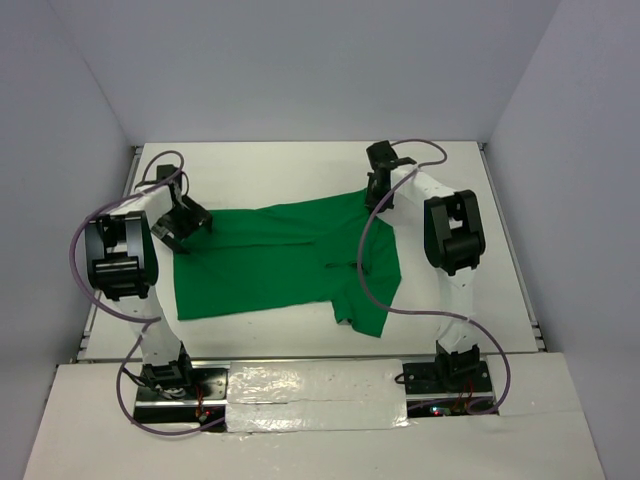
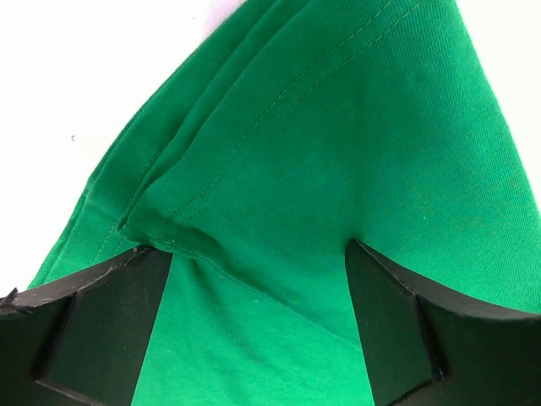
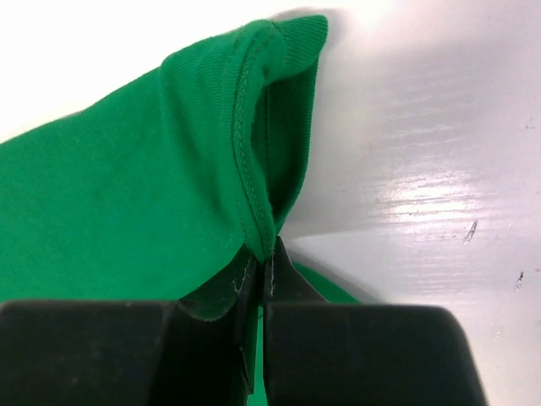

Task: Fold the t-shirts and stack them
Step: Grap the side of the flattened tshirt closest away from the robot with both arms

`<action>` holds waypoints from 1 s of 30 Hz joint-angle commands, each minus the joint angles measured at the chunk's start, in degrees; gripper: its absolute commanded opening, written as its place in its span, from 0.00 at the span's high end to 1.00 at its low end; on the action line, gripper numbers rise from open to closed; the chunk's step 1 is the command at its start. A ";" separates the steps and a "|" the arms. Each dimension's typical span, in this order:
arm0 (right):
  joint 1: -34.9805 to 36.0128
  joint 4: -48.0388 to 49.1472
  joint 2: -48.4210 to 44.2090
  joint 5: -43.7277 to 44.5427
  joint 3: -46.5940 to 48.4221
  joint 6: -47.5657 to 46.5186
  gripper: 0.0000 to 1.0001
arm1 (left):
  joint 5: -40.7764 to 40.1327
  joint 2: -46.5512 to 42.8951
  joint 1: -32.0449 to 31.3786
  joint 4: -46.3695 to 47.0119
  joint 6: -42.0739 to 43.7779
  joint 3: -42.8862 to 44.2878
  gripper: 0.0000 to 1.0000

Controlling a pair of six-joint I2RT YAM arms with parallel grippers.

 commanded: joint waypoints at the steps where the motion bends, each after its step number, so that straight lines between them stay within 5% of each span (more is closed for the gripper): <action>1: 0.23 -1.50 1.44 1.86 2.46 1.50 1.00 | 0.29 2.04 0.80 0.89 -0.19 1.36 0.03; 10: -1.71 0.08 3.37 5.90 5.26 10.72 1.00 | 3.71 9.07 2.11 -0.78 -0.98 10.22 0.03; 26: -3.29 -5.81 21.39 5.66 39.11 8.53 1.00 | 4.95 27.01 4.05 -8.51 0.43 40.29 0.04; 29: -3.29 -5.02 20.08 3.80 39.29 8.18 0.58 | 4.77 24.64 4.14 -9.65 0.08 40.47 0.03; 30: -3.29 -5.36 18.08 3.97 39.03 8.44 0.34 | 4.51 23.42 4.05 -9.66 0.16 40.21 0.02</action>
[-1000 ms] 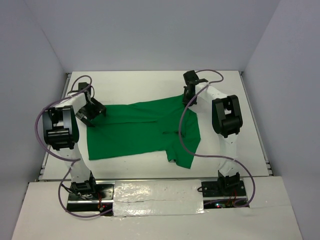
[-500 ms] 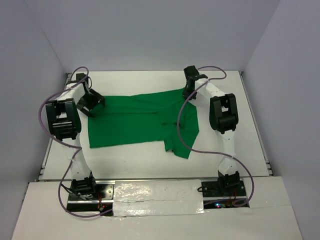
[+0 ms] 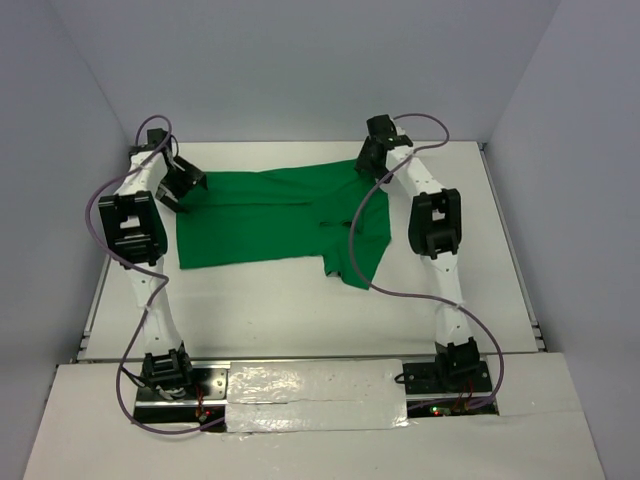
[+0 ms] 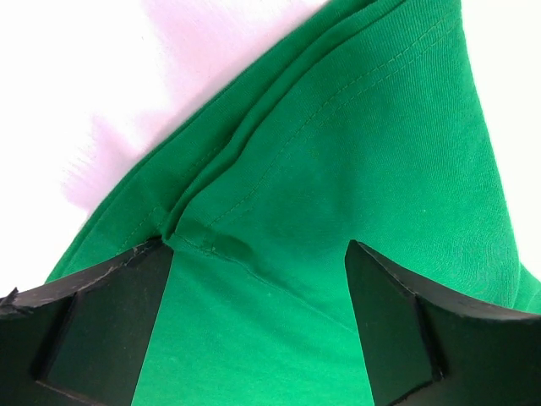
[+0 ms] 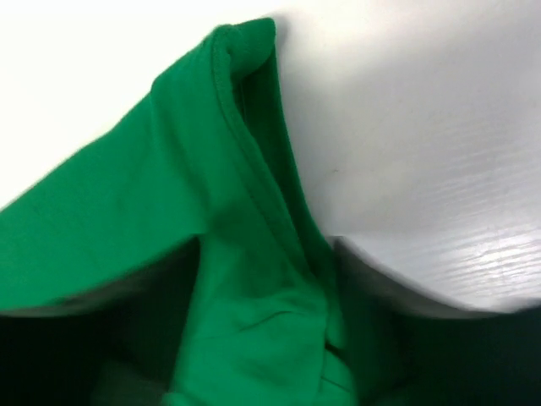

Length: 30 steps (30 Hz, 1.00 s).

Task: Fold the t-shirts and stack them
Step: Grap the side of the flattened tshirt closest away from the robot with both arms

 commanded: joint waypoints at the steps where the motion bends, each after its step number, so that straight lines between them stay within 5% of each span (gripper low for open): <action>1: -0.91 -0.73 -4.49 -0.03 1.70 -0.67 0.25 | -2.02 -4.71 0.70 -1.09 0.51 -0.35 0.01; 3: -0.82 0.14 -11.05 1.89 -1.29 -0.76 0.08 | -4.21 -9.03 0.70 -0.74 1.04 -0.97 0.01; 8: -0.91 5.58 -29.00 4.28 -16.66 -2.34 0.01 | -10.72 -25.99 0.70 -0.74 3.50 -6.14 0.01; 15: 0.93 17.71 -60.38 0.42 -53.81 0.02 0.03 | -14.95 -45.95 3.24 3.74 1.40 -35.48 0.03; 17: 4.87 21.32 -68.27 -1.52 -70.22 1.60 0.06 | -11.72 -51.91 4.83 7.50 -0.62 -50.12 0.06; 21: 9.19 20.54 -72.09 -0.38 -82.38 5.21 0.07 | -9.16 -53.53 5.54 11.39 -1.41 -60.54 0.09; 30: 10.60 26.95 -81.50 -6.44 -102.89 13.65 0.11 | -6.60 -48.52 5.63 18.33 -4.22 -67.59 0.15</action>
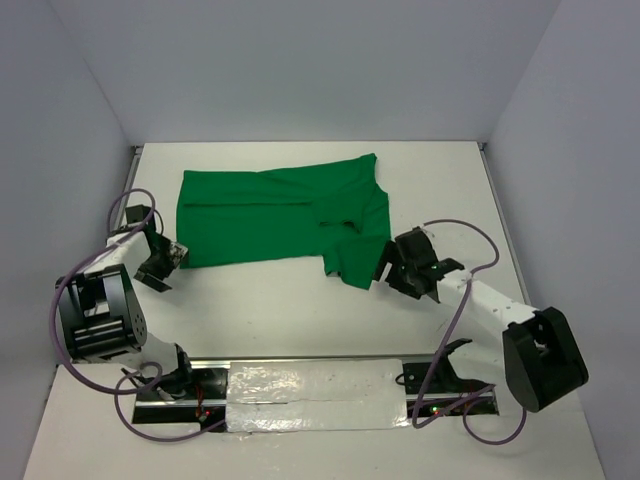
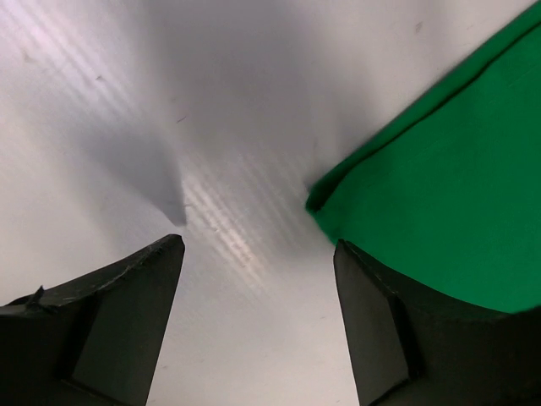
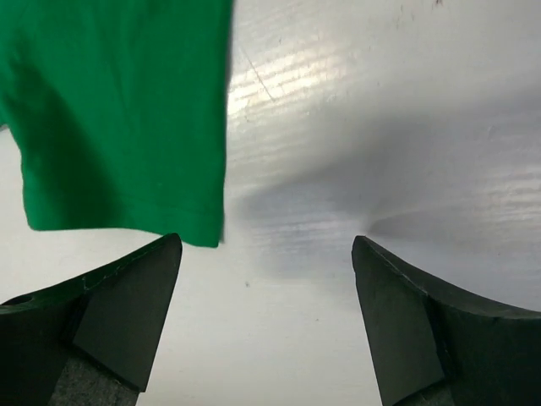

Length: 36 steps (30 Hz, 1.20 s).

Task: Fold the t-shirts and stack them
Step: Grap the side of the flattened tshirt closest away from the robot with both arms

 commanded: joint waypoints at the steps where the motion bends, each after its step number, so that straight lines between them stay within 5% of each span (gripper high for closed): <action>1: 0.16 6.49 -3.62 -2.18 -2.31 5.10 0.12 | 1.01 1.38 0.14 6.31 -2.70 -0.30 0.16; 10: 3.48 14.58 4.71 -4.64 -6.46 9.51 0.29 | 2.41 6.92 -0.04 10.98 -5.43 -1.88 0.42; 13: 4.99 16.51 9.02 -4.56 -4.26 10.39 0.39 | 2.50 7.19 -0.04 11.15 -5.43 -1.88 0.63; 14: 5.16 16.95 9.99 -4.64 -4.00 10.74 0.43 | 2.50 7.19 -0.12 11.15 -5.60 -1.71 0.77; 17: 5.25 18.10 11.75 -4.64 -3.82 12.41 0.71 | 2.41 7.19 -0.12 10.45 -5.52 -1.27 1.00; 21: 5.17 16.96 10.35 -3.33 -4.34 12.85 1.00 | 3.20 6.84 -0.12 10.54 -5.69 -1.53 1.00; 36: 5.17 1.68 -11.87 6.25 -6.28 8.90 1.00 | 7.69 -13.02 -0.74 2.55 -3.85 -9.18 1.00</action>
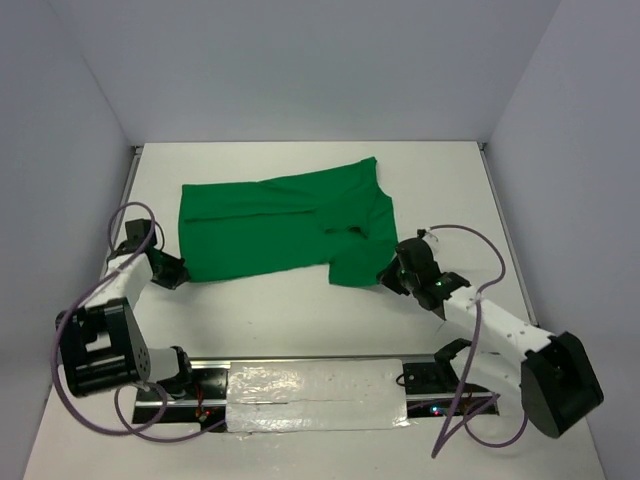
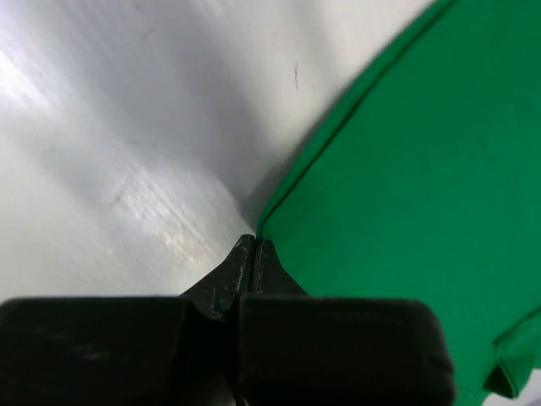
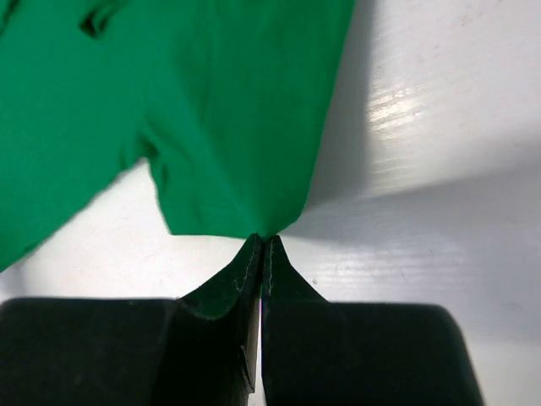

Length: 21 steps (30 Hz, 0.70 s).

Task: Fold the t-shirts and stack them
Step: Grap the side of the flattened tshirt closest away from the robot with both arms

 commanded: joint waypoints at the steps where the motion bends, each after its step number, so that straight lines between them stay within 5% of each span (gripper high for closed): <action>1: 0.33 -7.79 -5.56 4.20 -0.86 -2.25 1.00 | 1.46 -5.61 -0.41 -5.13 1.42 -1.24 1.00; 10: 0.25 -14.84 -13.93 5.34 3.25 -5.24 1.00 | 2.34 -14.33 -0.50 -8.39 1.51 -0.21 1.00; 21: -3.17 -7.91 3.55 7.73 22.68 -12.09 1.00 | 1.72 0.08 -0.67 -5.85 -0.42 15.08 1.00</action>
